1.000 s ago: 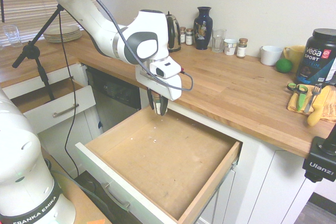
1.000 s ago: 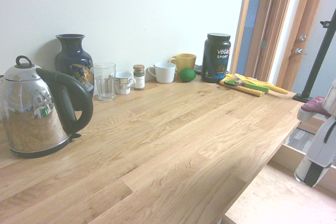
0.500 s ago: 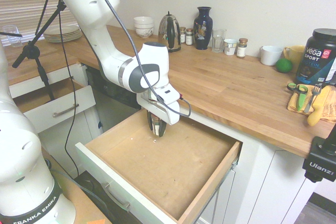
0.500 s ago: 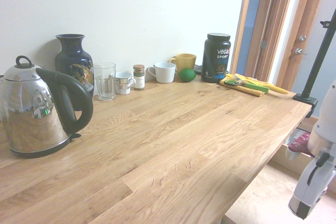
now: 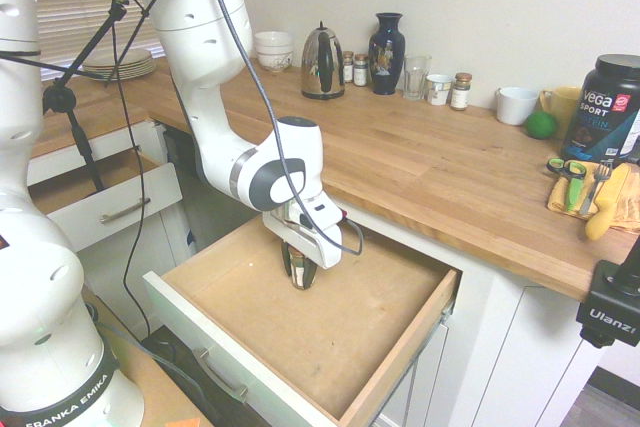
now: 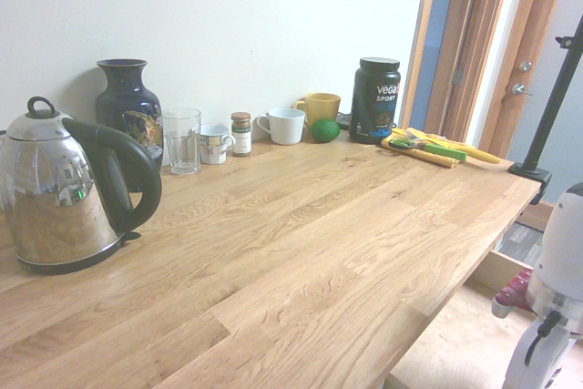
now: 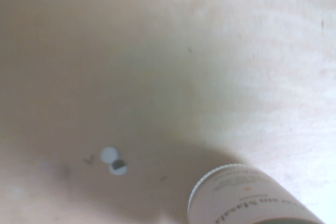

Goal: Put seasoning jar in the drawer

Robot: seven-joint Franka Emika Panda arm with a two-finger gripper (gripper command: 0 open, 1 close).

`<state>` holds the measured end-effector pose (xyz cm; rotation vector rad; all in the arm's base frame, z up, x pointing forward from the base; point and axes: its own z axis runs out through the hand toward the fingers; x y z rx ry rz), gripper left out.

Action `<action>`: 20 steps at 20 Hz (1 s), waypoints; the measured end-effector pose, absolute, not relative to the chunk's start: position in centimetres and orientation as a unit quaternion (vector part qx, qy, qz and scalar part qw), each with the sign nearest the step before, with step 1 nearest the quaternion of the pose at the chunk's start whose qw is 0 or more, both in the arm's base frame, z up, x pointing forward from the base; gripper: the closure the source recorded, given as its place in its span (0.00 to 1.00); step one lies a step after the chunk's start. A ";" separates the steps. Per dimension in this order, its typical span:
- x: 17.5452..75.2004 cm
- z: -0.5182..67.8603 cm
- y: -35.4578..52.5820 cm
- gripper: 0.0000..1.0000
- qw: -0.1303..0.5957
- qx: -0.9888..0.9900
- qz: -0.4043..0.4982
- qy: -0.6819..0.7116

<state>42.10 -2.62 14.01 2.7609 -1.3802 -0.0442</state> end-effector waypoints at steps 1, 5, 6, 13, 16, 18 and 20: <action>42.1 13.6 -2.5 1.00 0.029 0.895 -0.015 -0.446; 42.3 13.5 -2.0 0.00 0.031 0.897 -0.014 -0.441; 42.3 13.5 -1.9 0.00 0.030 0.897 -0.014 -0.442; 42.2 13.4 -1.7 0.00 0.028 0.895 -0.012 -0.445; 41.9 13.3 -1.7 0.00 0.028 0.895 -0.012 -0.446; 41.7 13.2 -1.8 0.00 0.027 0.894 -0.011 -0.447; 41.6 13.5 -1.7 0.00 0.025 0.894 -0.007 -0.447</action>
